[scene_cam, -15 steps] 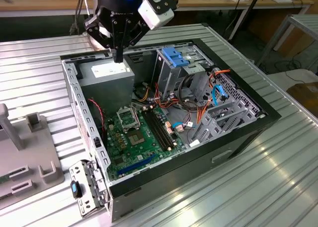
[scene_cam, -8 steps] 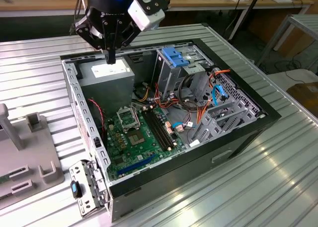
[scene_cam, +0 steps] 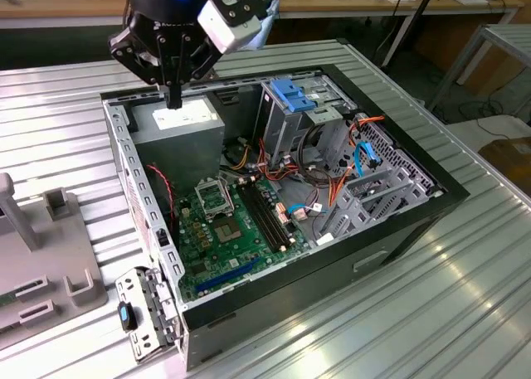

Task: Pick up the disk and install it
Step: 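Reach for the disk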

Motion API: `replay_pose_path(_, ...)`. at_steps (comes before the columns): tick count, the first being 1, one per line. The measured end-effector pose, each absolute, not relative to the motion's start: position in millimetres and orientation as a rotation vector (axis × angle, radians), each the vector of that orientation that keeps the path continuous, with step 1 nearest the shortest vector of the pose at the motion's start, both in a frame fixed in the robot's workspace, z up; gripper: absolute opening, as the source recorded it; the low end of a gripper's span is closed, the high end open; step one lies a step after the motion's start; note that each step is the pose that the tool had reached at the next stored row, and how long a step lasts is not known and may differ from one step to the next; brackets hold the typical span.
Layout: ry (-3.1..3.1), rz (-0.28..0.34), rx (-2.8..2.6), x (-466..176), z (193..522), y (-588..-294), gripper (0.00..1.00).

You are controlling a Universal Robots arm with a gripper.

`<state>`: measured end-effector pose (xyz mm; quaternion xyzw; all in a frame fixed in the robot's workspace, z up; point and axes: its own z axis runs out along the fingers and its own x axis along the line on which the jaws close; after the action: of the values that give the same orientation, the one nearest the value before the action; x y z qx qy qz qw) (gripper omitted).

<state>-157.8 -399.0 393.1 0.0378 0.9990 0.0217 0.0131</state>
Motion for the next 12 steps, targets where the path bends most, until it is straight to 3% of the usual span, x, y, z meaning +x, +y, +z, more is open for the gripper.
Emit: replay_pose_path(12,3.112,0.068,0.118,-187.6,392.8,-398.9,0.11)
